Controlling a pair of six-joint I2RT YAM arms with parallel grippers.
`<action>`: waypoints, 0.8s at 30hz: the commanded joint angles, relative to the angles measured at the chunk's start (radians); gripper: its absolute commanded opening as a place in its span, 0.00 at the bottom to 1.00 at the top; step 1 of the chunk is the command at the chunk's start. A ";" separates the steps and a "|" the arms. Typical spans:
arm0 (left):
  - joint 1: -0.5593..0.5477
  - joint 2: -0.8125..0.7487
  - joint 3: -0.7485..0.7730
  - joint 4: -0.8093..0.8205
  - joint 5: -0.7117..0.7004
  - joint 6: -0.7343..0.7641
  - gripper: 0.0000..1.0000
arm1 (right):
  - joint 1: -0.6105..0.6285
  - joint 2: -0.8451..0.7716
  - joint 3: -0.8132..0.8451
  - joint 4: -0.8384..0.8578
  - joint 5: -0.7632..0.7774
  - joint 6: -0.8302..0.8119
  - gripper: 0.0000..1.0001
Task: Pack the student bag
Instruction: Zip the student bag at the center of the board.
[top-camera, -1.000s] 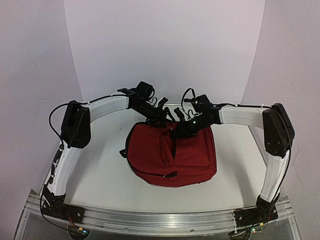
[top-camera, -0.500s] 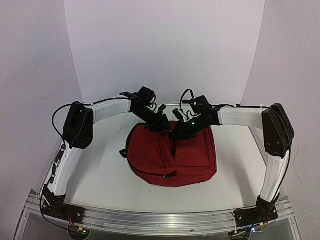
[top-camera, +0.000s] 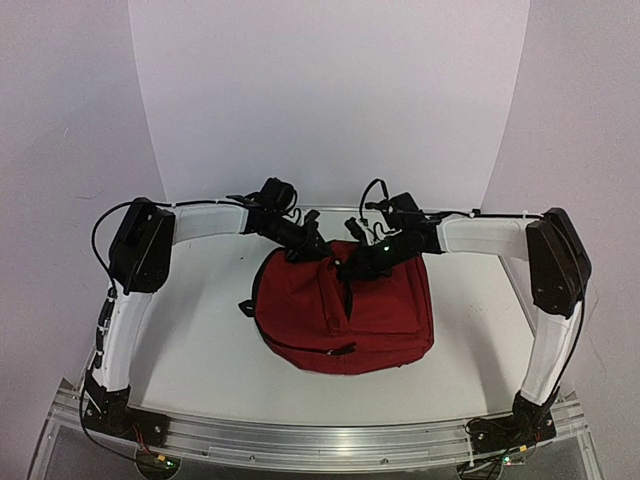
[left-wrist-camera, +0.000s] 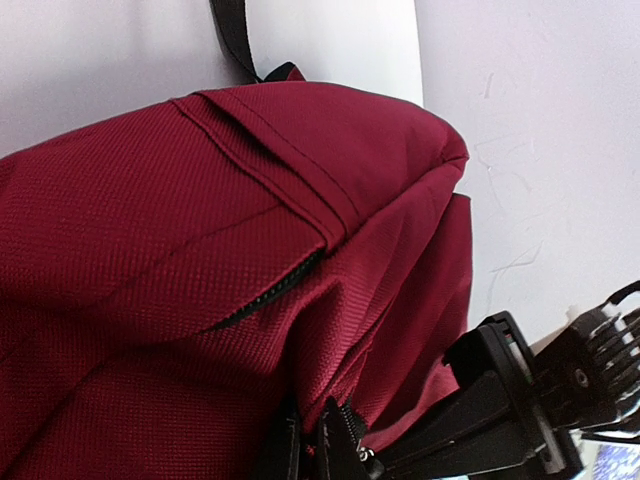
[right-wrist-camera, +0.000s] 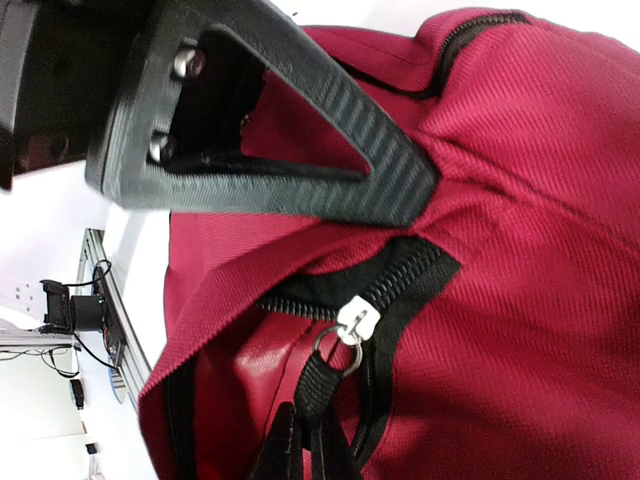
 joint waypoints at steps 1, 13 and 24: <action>0.107 -0.112 -0.056 0.183 -0.159 -0.137 0.00 | 0.038 -0.108 -0.088 -0.077 -0.081 0.001 0.00; 0.164 -0.184 -0.111 0.269 -0.279 -0.225 0.00 | 0.048 -0.162 -0.143 -0.144 -0.108 -0.080 0.00; 0.213 -0.259 -0.198 0.212 -0.361 -0.196 0.00 | 0.054 -0.213 -0.128 -0.247 -0.137 -0.172 0.00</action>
